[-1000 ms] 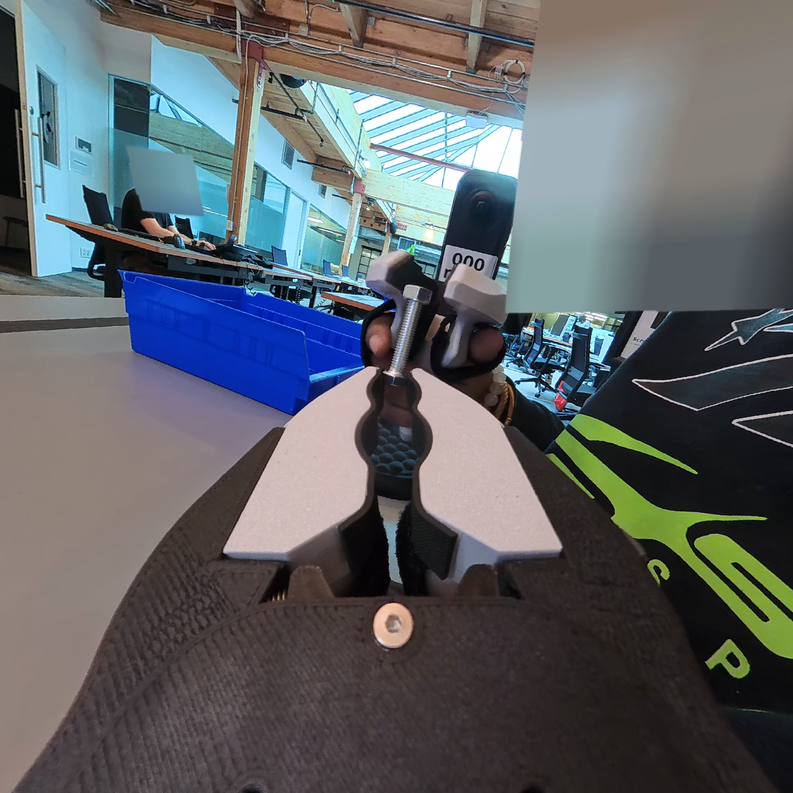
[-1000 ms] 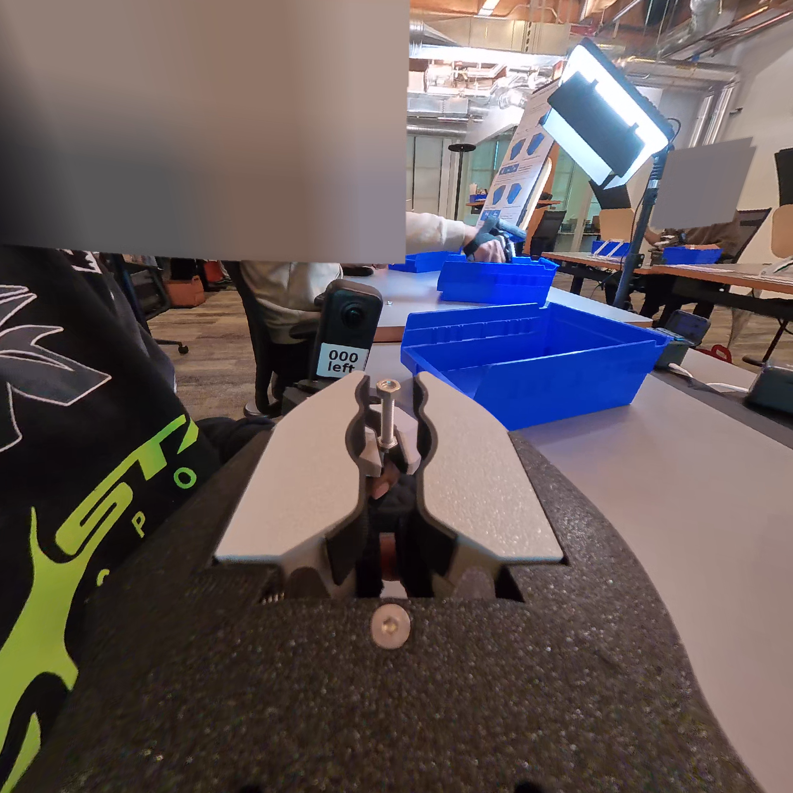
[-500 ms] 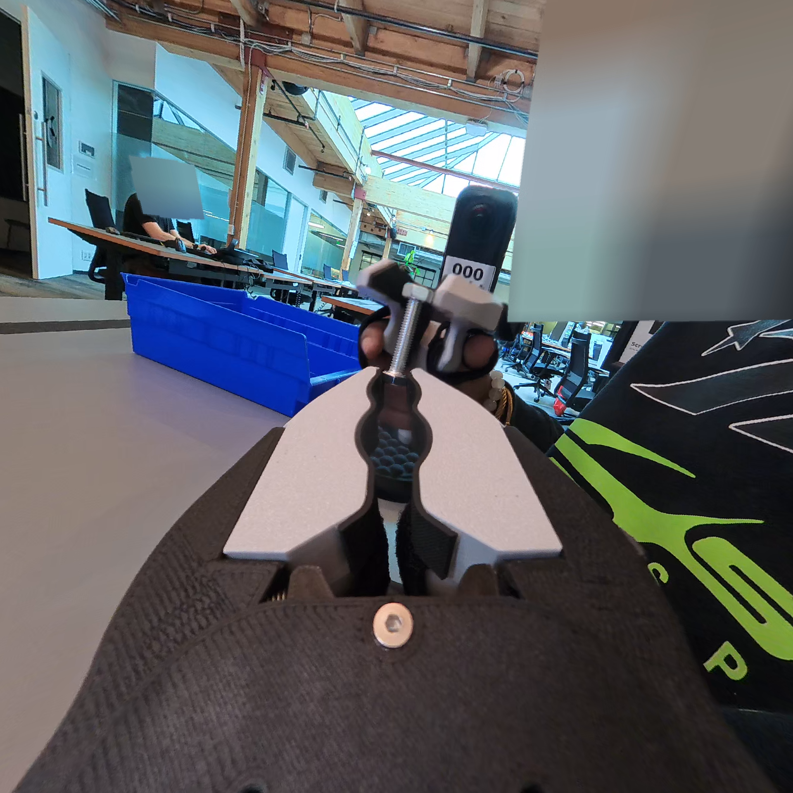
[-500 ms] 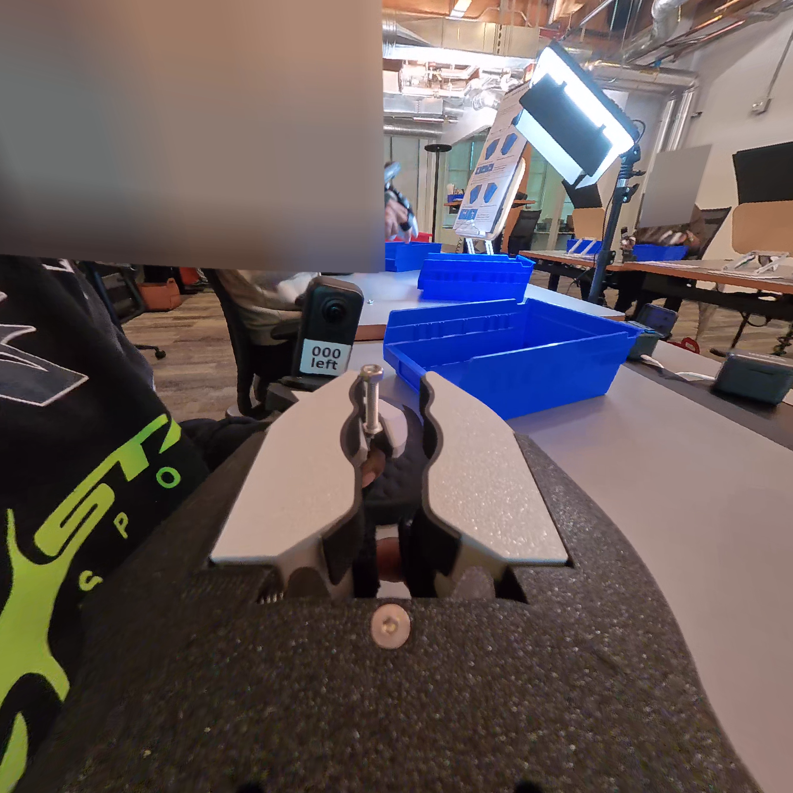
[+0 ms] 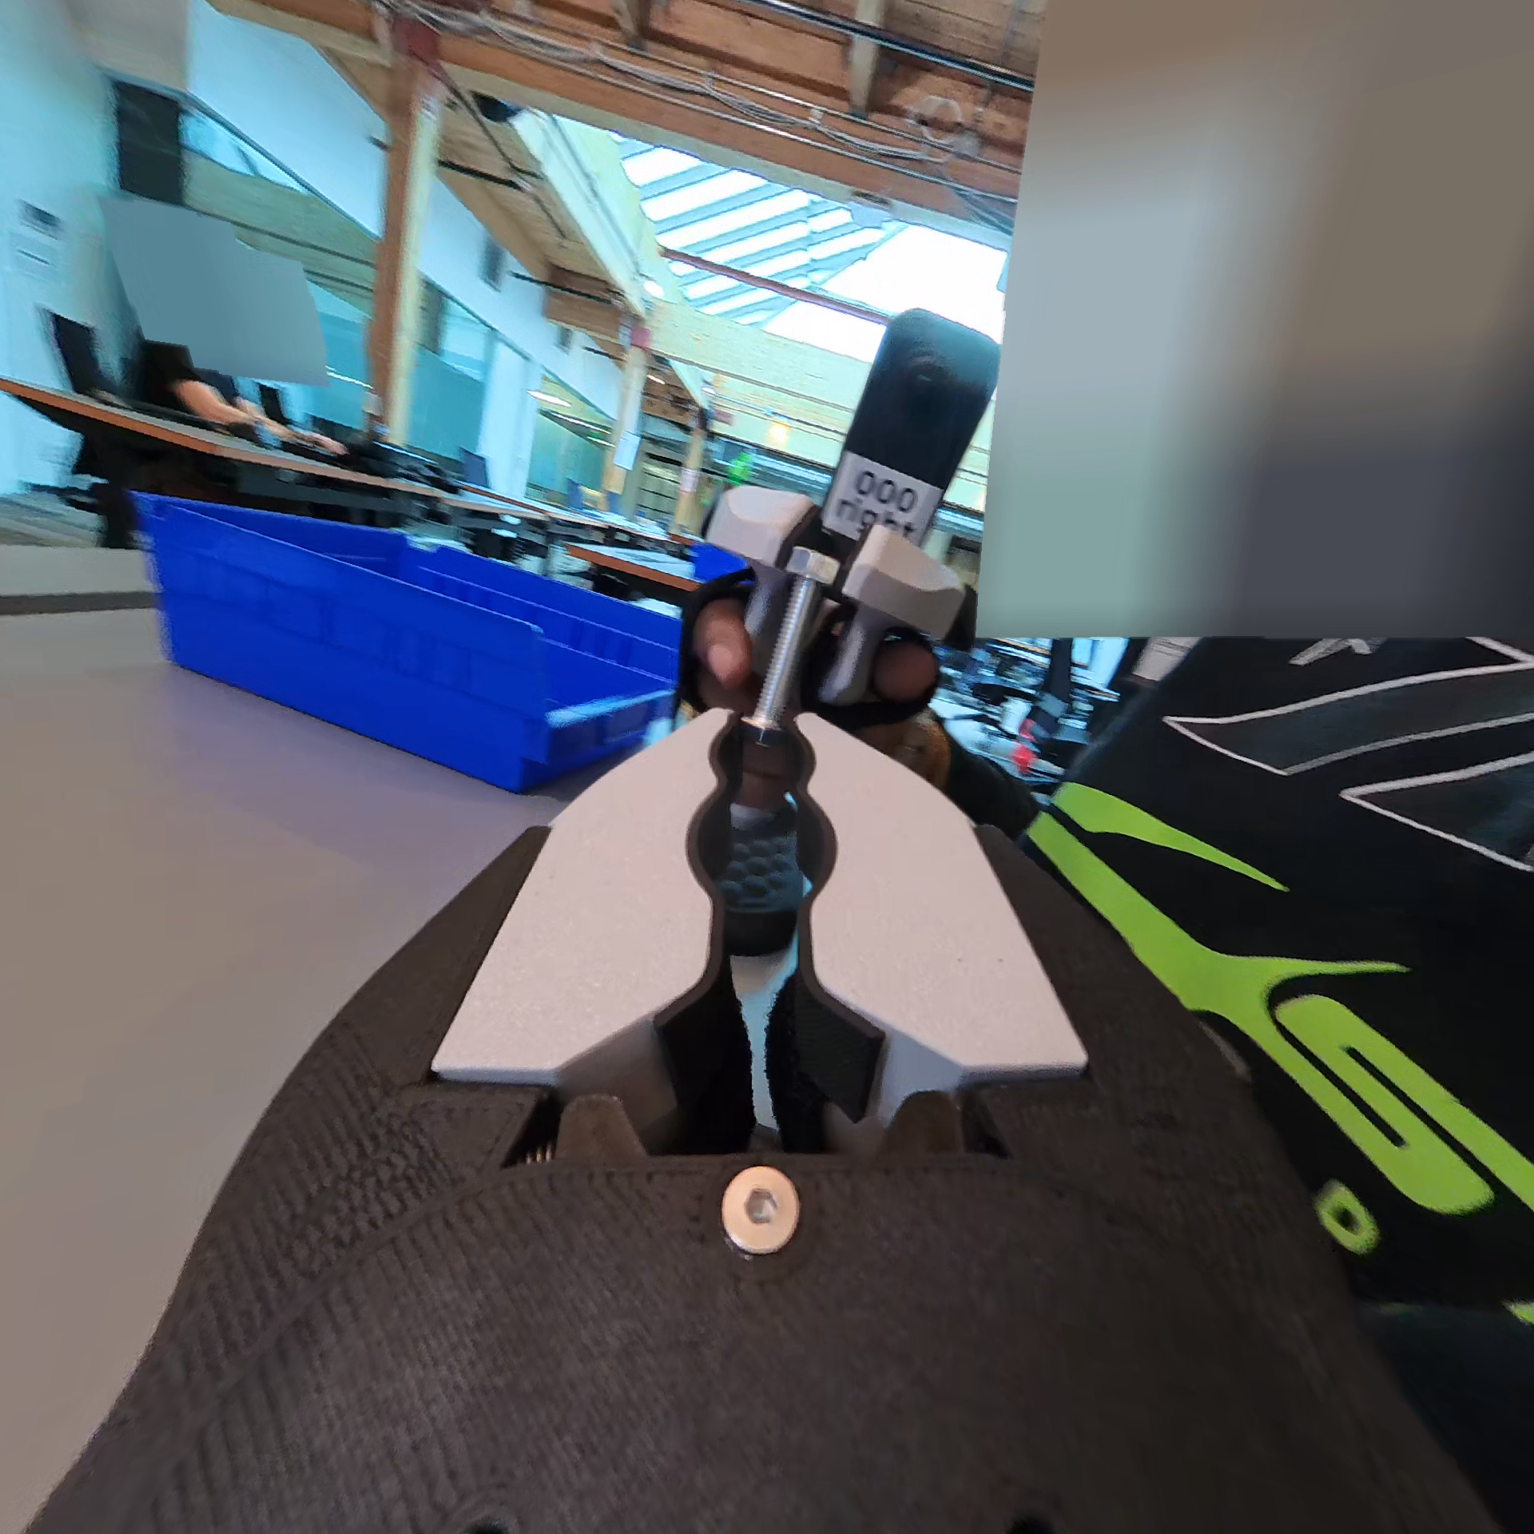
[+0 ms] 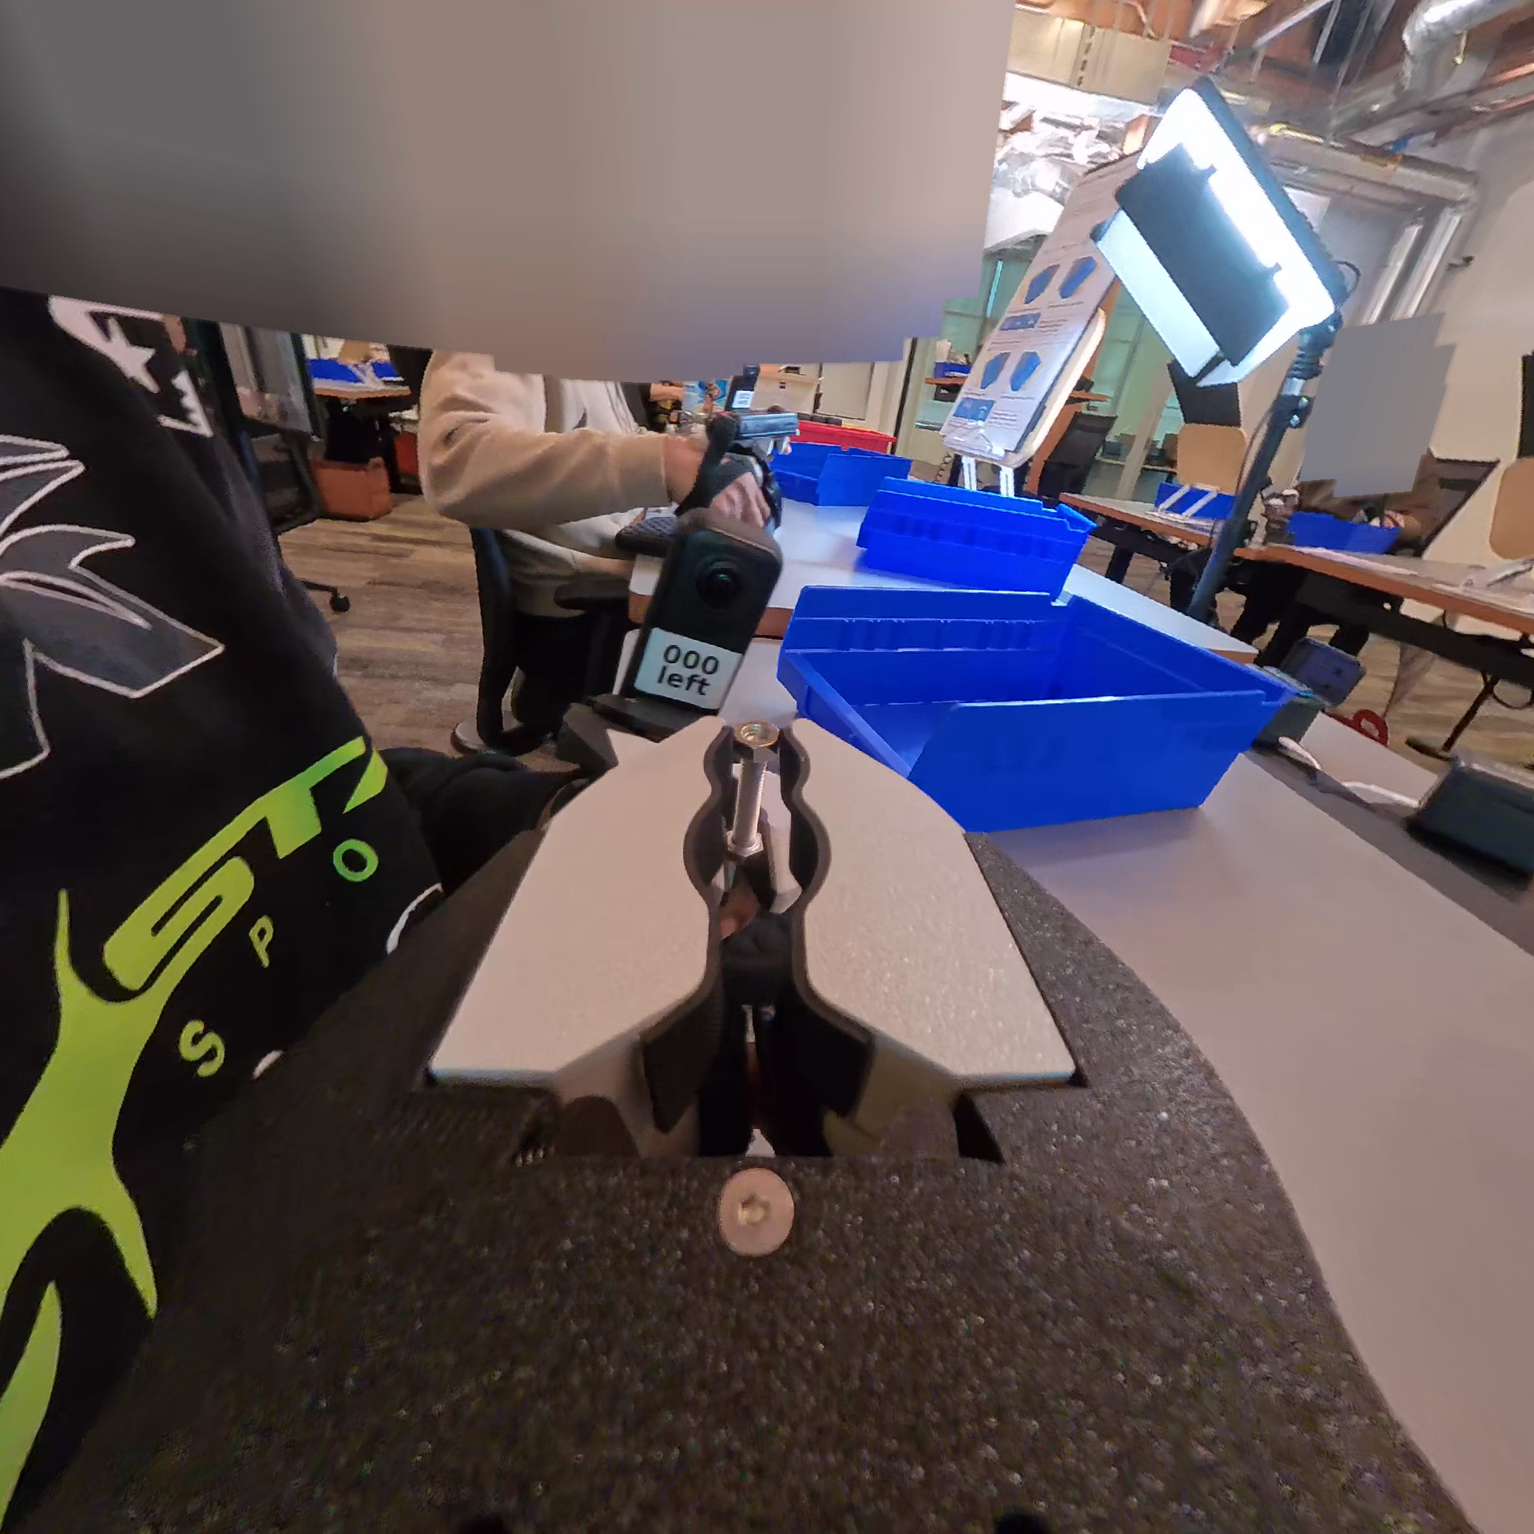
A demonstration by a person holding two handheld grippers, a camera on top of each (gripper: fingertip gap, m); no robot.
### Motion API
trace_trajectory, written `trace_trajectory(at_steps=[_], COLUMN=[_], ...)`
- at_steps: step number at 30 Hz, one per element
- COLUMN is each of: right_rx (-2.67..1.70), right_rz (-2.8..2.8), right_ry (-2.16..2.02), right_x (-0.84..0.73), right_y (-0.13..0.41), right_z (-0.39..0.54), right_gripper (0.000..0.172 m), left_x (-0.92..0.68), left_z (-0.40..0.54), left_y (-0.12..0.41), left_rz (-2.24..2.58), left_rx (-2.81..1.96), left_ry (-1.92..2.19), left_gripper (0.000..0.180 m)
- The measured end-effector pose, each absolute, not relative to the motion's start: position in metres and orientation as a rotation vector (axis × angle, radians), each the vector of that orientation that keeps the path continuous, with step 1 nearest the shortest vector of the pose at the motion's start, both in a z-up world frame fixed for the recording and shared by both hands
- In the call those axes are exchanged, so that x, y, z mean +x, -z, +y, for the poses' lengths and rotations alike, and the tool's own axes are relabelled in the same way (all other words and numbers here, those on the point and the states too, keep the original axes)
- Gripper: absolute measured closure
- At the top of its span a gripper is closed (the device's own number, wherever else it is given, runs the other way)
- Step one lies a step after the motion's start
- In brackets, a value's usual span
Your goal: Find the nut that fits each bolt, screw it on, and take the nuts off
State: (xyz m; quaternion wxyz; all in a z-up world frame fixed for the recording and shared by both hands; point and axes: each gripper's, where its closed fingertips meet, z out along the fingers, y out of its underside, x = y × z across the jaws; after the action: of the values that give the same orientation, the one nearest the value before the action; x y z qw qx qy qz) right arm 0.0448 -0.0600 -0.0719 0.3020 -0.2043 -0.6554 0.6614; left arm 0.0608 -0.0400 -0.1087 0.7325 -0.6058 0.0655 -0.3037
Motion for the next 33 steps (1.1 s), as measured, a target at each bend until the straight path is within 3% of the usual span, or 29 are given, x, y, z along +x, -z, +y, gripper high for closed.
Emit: trace_trajectory(at_steps=[14, 17, 20, 22, 30, 33], right_rx=[-0.024, -0.138, -0.368, -0.585, -1.087, -1.093], right_rz=[-1.917, -1.889, -1.775, -1.635, -1.358, -1.363], right_ry=[-1.605, -1.655, -1.704, -1.763, -1.831, -1.855], right_x=[0.076, 0.067, 0.048, 0.033, -0.001, -0.003], right_y=[0.07, 0.067, 0.064, 0.06, 0.073, 0.074], right_z=[-0.076, -0.07, -0.055, -0.045, -0.04, -0.043], right_gripper=[0.161, 0.161, 0.141, 0.138, 0.138, 0.149], left_x=[0.094, 0.084, 0.056, 0.027, -0.003, 0.001], left_z=[-0.067, -0.06, -0.046, -0.037, -0.031, -0.029], left_y=[0.104, 0.1, 0.094, 0.095, 0.107, 0.11], left_rz=[0.31, 0.256, 0.066, -0.111, -0.249, -0.218], left_rx=[-1.343, -1.315, -1.263, -1.238, -1.314, -1.344], left_ry=[1.354, 1.228, 0.997, 0.758, 0.15, 0.097], left_gripper=[0.171, 0.171, 0.171, 0.171, 0.171, 0.17])
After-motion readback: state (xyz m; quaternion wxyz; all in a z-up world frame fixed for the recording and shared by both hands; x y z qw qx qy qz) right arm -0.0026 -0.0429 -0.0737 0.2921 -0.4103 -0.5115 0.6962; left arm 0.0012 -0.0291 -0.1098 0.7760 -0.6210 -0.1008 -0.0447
